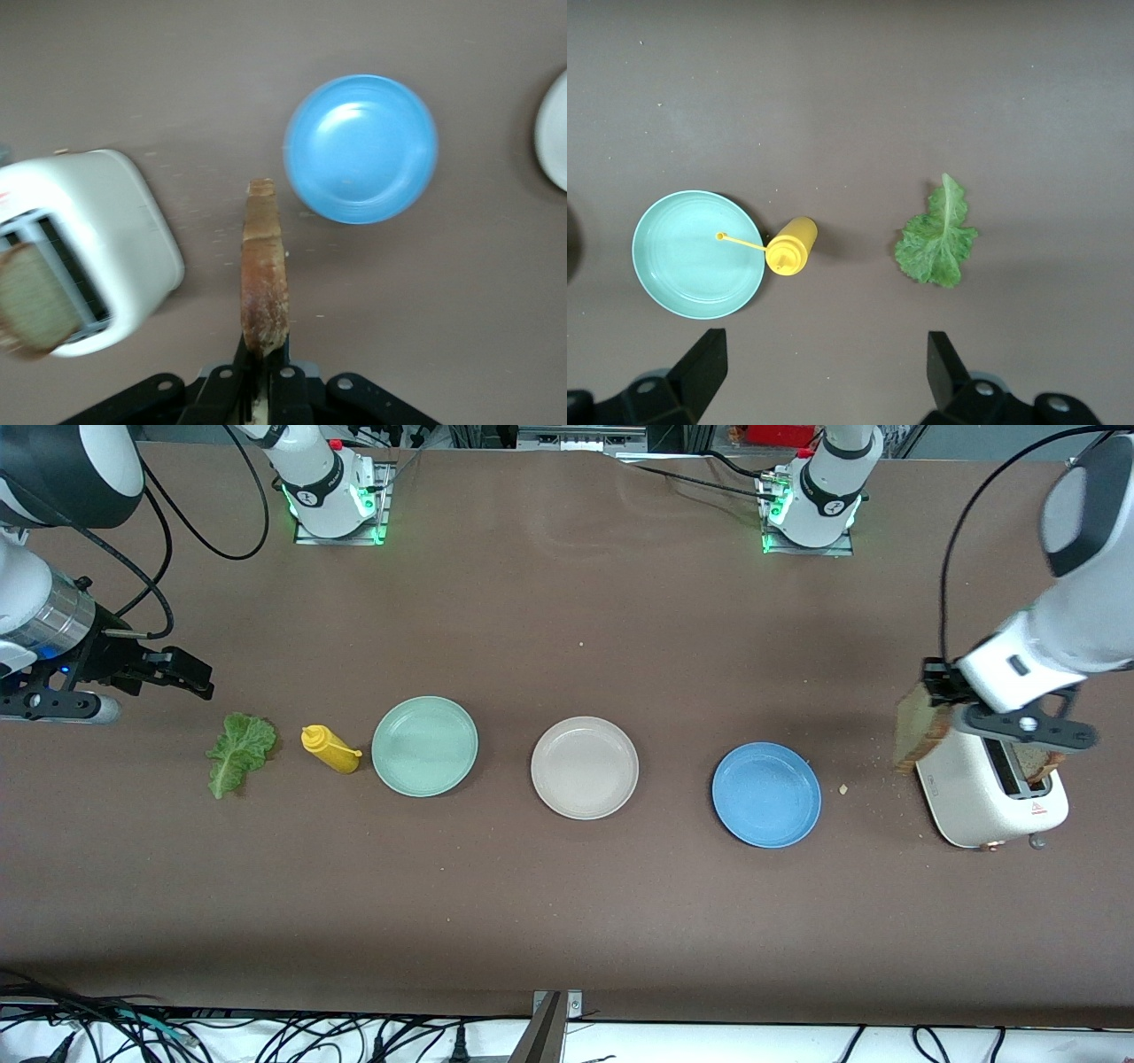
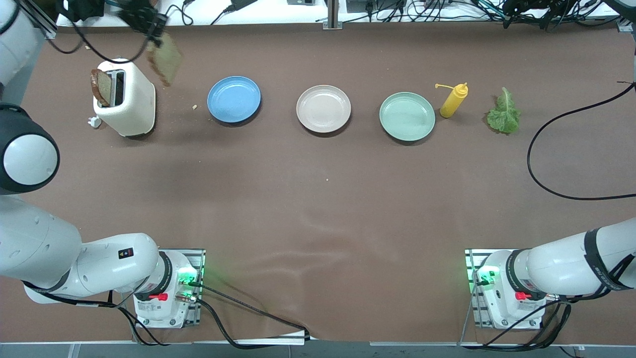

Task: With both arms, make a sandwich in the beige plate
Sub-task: 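Grasp the bread slice and lift it out with the left gripper, then carry the bread slice onto the beige plate with the left gripper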

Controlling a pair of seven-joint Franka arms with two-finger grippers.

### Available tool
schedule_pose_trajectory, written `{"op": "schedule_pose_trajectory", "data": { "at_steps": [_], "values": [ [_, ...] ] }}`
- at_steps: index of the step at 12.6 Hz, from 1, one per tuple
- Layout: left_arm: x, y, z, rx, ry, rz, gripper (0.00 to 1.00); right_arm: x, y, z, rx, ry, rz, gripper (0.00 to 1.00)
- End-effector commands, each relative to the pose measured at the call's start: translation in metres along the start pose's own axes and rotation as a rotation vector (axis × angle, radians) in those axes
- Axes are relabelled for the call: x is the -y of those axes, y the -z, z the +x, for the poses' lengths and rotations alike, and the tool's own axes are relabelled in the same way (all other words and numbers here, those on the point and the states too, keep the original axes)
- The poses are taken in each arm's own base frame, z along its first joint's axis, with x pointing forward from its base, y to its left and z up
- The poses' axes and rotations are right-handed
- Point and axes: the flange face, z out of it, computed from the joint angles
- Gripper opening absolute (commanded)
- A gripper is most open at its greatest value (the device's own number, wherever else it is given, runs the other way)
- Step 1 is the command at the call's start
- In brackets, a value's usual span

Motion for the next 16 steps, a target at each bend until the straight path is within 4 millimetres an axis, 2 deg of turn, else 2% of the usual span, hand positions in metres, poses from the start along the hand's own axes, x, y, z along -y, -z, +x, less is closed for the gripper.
{"op": "schedule_pose_trajectory", "data": {
  "at_steps": [1,2,3,4,6,7,9,11,12,14,16],
  "values": [
    [-0.058,-0.031,0.025,0.048,-0.04,-0.128,0.0,-0.001,0.002,-0.001,-0.008,-0.014,0.016,1.0],
    [-0.086,-0.044,0.032,0.072,-0.044,-0.14,0.0,-0.001,0.002,-0.001,-0.008,-0.014,0.016,1.0],
    [-0.123,-0.058,0.038,0.092,-0.078,-0.162,0.0,-0.001,0.002,-0.001,-0.008,-0.014,0.016,1.0],
    [-0.151,-0.062,0.045,0.067,-0.074,-0.204,0.0,-0.001,0.002,-0.001,-0.008,-0.014,0.016,1.0],
    [-0.17,-0.087,0.066,0.035,-0.028,-0.308,0.0,-0.001,0.001,-0.001,-0.006,-0.014,0.016,1.0],
    [-0.19,-0.097,0.075,0.009,-0.03,-0.364,0.0,-0.001,0.001,-0.001,-0.006,-0.013,0.017,1.0],
    [-0.209,-0.115,0.091,-0.029,-0.013,-0.473,0.0,-0.001,0.001,-0.001,-0.006,-0.013,0.017,1.0],
    [-0.214,-0.146,0.108,-0.018,0.044,-0.646,0.0,-0.001,0.001,-0.001,-0.006,-0.011,0.017,1.0],
    [-0.21,-0.162,0.12,-0.03,0.031,-0.722,0.0,-0.002,0.001,-0.001,-0.004,-0.008,0.017,1.0],
    [-0.199,-0.211,0.138,-0.039,-0.053,-0.843,0.0,-0.002,-0.002,0.0,0.0,-0.008,0.017,1.0],
    [-0.199,-0.249,0.143,-0.053,-0.093,-0.975,0.0,-0.002,-0.003,0.001,0.002,-0.007,0.016,1.0]
  ]
}}
